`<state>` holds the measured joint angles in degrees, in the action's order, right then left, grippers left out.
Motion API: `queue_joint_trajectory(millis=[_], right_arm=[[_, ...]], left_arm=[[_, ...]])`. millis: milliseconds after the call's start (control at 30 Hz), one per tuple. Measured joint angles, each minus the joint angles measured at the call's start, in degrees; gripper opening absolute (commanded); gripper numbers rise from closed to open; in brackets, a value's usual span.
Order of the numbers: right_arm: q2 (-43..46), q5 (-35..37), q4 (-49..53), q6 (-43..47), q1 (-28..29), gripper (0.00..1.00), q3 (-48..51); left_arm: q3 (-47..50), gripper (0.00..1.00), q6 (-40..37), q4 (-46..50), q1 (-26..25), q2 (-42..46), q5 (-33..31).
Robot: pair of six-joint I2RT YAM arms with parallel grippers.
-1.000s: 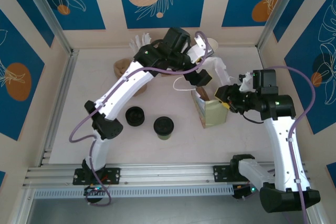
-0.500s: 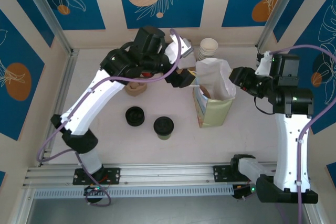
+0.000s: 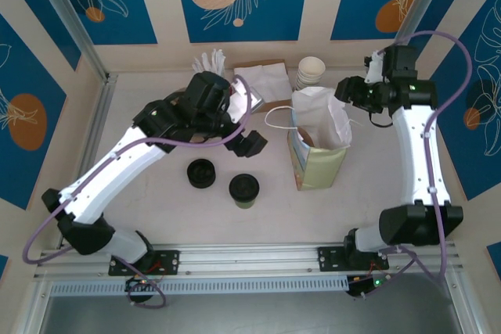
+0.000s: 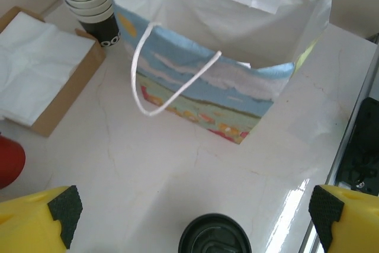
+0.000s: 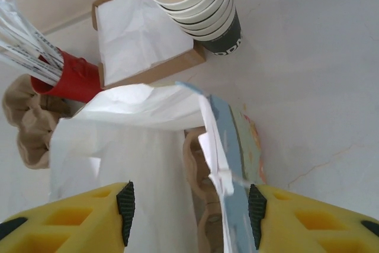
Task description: Pack the takeout coffee
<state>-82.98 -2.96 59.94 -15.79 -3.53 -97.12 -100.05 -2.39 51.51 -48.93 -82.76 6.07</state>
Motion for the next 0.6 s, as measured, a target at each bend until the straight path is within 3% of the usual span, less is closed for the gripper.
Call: queue_joint_trajectory(millis=[167,433,533,600], right_arm=[[-4.7,-0.3,2.0,3.5,0.0,0.59,-2.0],[-11.0,-2.7,4.2,6.1,0.0,0.57,-2.8],[-12.2,-3.7,4.5,6.6,0.2,0.49,-2.9],[-12.9,-4.3,4.8,6.9,0.6,0.36,-3.1]], left_arm=[[3.5,1.0,0.6,-0.7,0.6,3.8,-1.3],[3.5,1.0,0.6,-1.4,1.5,2.3,-1.9],[3.2,1.0,0.6,-1.4,1.6,0.9,-1.9],[3.1,1.0,0.6,-1.4,1.7,0.3,-1.8]])
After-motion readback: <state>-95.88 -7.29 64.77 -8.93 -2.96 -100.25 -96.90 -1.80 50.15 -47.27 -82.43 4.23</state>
